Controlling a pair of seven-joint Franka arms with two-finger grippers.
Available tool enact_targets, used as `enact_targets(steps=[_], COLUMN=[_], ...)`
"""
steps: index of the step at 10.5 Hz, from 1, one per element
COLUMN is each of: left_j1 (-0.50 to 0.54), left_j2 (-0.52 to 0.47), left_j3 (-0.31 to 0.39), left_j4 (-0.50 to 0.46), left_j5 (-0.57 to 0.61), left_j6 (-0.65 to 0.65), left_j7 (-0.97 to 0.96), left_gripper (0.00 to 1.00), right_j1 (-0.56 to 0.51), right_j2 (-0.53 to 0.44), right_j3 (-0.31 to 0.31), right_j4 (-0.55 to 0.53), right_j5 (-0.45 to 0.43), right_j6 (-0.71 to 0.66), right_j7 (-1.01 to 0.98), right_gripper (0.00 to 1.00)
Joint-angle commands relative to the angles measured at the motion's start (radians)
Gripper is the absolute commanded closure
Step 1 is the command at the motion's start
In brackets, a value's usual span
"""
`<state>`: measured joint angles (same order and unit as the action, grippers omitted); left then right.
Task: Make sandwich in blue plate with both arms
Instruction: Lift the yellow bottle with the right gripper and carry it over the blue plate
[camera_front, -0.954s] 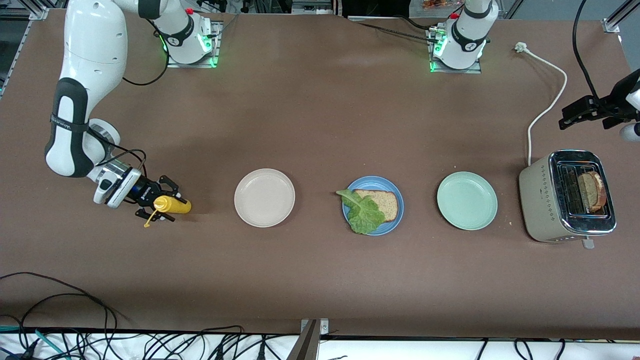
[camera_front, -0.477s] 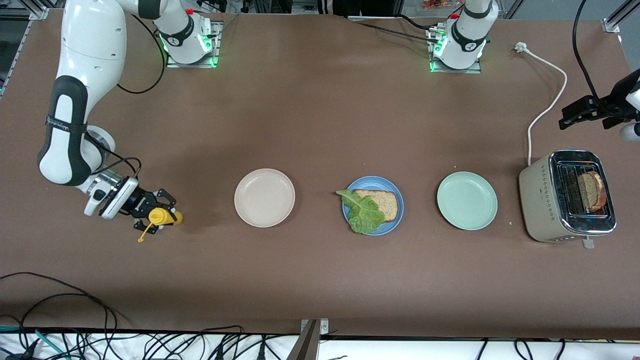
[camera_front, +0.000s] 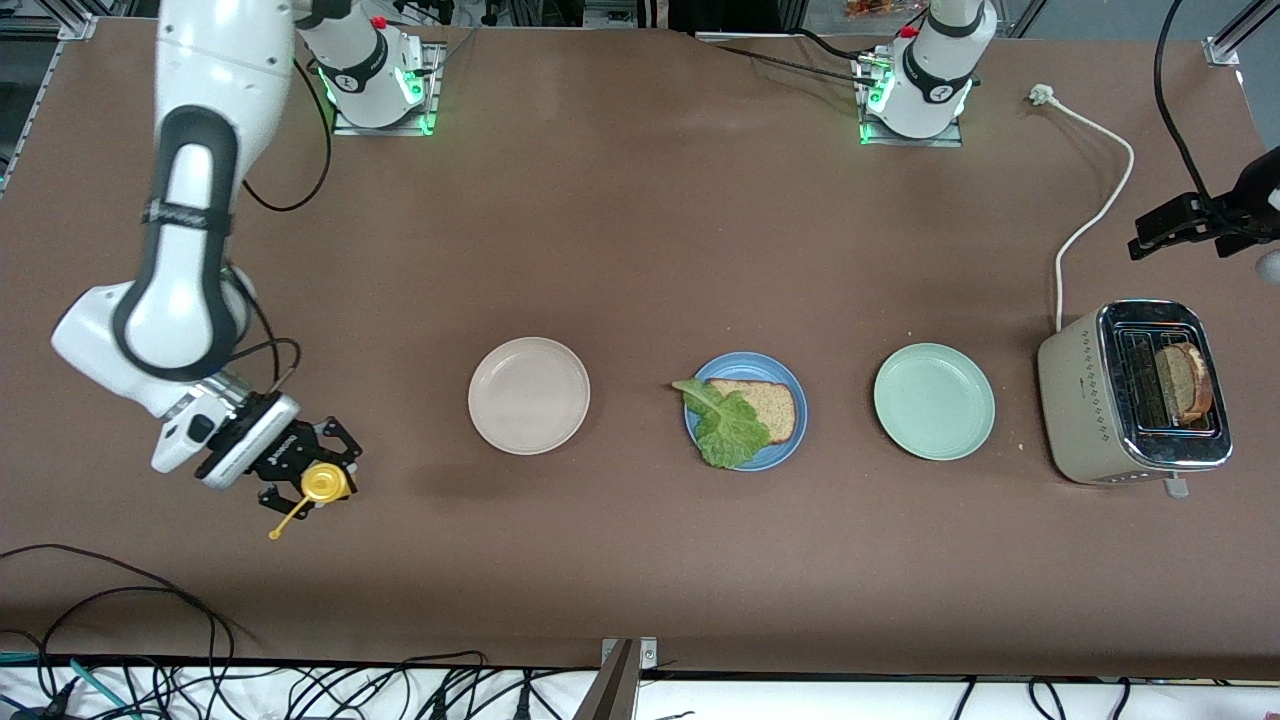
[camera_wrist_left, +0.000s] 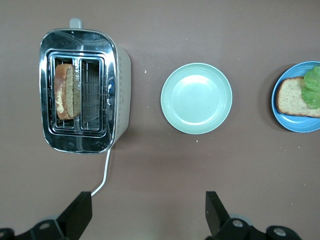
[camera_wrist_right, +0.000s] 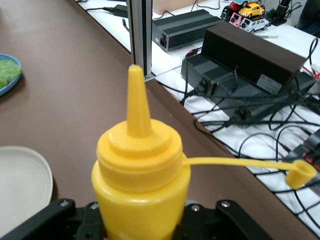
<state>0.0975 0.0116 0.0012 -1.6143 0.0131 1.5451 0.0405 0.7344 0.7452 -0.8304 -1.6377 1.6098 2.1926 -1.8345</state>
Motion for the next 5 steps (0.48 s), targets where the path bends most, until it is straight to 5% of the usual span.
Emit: enact_targets(steps=[1,5], left_j1=[0.013,0.028], left_j2=[0.018,0.019], left_j3=[-0.006,-0.006], left_j4=[0.025,0.025], left_j5=[0.018,0.016], left_j6=[-0.022,-0.022], left_j7=[-0.007,-0.005], left_gripper=[0.00,0.00], right_j1=[0.245,0.445], right_j2=[0.002,0.049], right_j3=[-0.075,-0.069], right_j4=[0.033,0.036], right_j5=[-0.173,-0.587], right_j6=[0.270,0.516], right_j7=[0.339,0.890], right_gripper=[0.86,0.86])
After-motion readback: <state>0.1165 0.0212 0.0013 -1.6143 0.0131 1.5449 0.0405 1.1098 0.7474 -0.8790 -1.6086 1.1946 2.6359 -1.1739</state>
